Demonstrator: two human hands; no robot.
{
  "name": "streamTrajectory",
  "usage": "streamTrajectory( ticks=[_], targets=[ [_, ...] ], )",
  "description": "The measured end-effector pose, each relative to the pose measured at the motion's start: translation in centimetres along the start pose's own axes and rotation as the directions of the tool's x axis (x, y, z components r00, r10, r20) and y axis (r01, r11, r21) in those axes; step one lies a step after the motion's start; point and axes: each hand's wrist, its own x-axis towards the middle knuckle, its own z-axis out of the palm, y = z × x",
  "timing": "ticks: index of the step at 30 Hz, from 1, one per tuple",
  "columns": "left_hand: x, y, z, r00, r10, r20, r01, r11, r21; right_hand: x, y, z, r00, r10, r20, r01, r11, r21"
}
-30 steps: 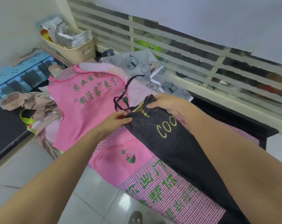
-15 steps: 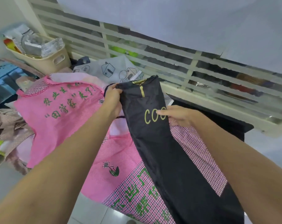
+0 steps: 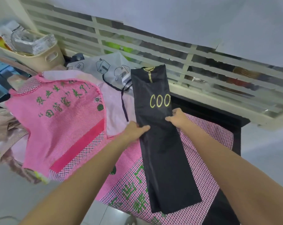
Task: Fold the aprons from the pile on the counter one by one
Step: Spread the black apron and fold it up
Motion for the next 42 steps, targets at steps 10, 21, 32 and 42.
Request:
streamTrajectory(
  ticks=[10, 21, 32, 42],
  targets=[
    [-0.4, 0.2, 1.4, 1.0, 0.021, -0.009, -0.012, 0.821, 0.571, -2.9, 4.2, 0.6, 0.976, -0.216, -0.03, 0.185, 0.89, -0.416],
    [-2.4, -1.2, 2.4, 0.995, -0.091, 0.038, 0.092, 0.995, -0.029, -12.5, 10.2, 5.5, 0.832, -0.372, 0.411, 0.547, 0.434, -0.716],
    [-2.0, -2.1, 3.1, 0.969, -0.043, -0.241, -0.041, 0.942, -0.334, -12.6, 12.9, 5.6, 0.873, -0.253, 0.417, 0.487, 0.406, -0.774],
    [-6.8, -4.8, 4.6, 0.907, 0.388, -0.163, -0.222, 0.771, 0.597, -12.3, 11.7, 3.9, 0.87, -0.26, 0.418, 0.492, 0.432, -0.756]
  ],
)
